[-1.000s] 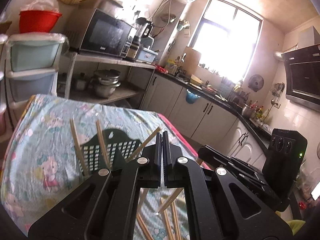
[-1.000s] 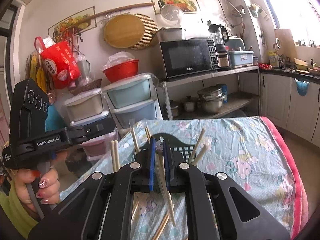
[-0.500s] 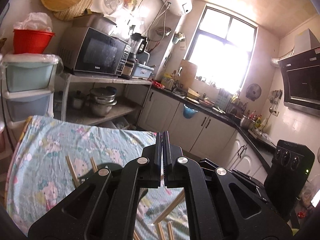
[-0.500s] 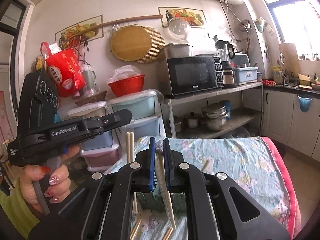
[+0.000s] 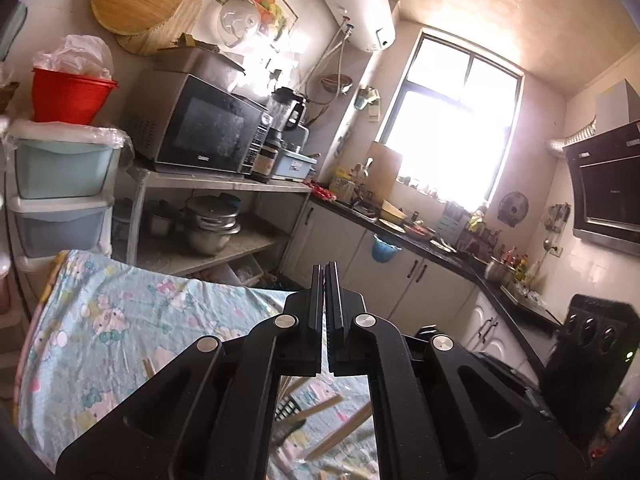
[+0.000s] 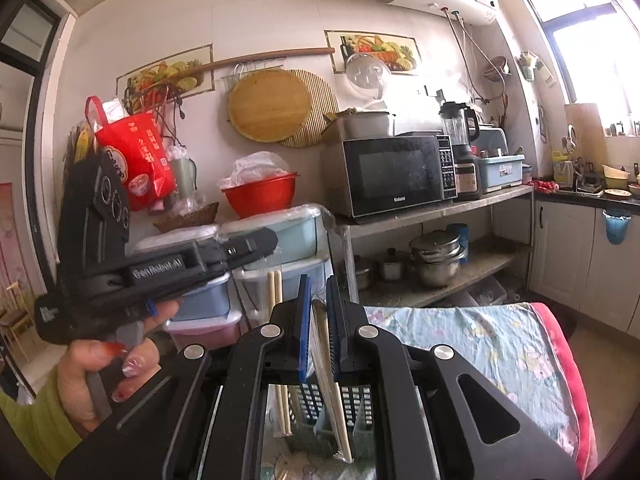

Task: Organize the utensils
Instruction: 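Lower the left tool's chopsticks into the basket while the right tool lowers its pair in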

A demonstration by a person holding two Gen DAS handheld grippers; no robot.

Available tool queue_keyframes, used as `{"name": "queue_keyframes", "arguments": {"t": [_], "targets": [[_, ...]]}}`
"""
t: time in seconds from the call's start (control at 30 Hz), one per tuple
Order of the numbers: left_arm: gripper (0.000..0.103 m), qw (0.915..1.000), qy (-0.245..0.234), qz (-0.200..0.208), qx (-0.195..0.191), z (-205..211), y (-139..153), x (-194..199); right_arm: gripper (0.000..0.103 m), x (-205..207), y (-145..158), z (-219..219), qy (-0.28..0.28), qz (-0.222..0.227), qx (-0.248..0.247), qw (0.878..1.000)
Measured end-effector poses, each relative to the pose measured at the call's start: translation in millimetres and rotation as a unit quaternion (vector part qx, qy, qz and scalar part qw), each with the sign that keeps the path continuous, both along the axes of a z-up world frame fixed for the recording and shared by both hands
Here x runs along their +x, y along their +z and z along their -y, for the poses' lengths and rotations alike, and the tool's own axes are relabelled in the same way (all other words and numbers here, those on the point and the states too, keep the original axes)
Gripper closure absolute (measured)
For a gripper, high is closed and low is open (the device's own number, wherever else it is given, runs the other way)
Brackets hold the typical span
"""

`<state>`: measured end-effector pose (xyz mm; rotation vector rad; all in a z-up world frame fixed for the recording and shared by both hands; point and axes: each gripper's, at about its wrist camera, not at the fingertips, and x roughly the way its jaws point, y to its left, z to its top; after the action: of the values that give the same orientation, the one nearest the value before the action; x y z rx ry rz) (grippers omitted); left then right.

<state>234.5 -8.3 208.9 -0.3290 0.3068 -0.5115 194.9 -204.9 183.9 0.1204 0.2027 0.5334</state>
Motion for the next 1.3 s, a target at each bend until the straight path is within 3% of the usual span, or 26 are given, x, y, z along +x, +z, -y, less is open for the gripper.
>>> {"name": "queue_keyframes", "arguments": {"t": [0.3,0.53,0.87,1.3], "targets": [[0.103,0.9995,0.024,0.014,-0.014,-18.1,0.3,22.8,0.095,18.2,21.1,-9.1,-0.004,0.017,0.008,1.000],[0.103,0.9991,0.030,0.009,-0.027,-25.7,-18.4,40.0,0.095,36.7,27.7,-18.5,-0.001,0.036,0.013,0.999],[0.103,0.9980,0.043,-0.018,-0.043,-39.6,-58.4,51.9,0.095,62.1,11.8,-26.1,0.004,0.031,0.018,0.999],[0.103,0.9968,0.041,-0.035,-0.059,-48.1,-88.2,54.3,0.095,91.6,-22.8,-36.0,-0.005,-0.006,0.013,1.000]]}}
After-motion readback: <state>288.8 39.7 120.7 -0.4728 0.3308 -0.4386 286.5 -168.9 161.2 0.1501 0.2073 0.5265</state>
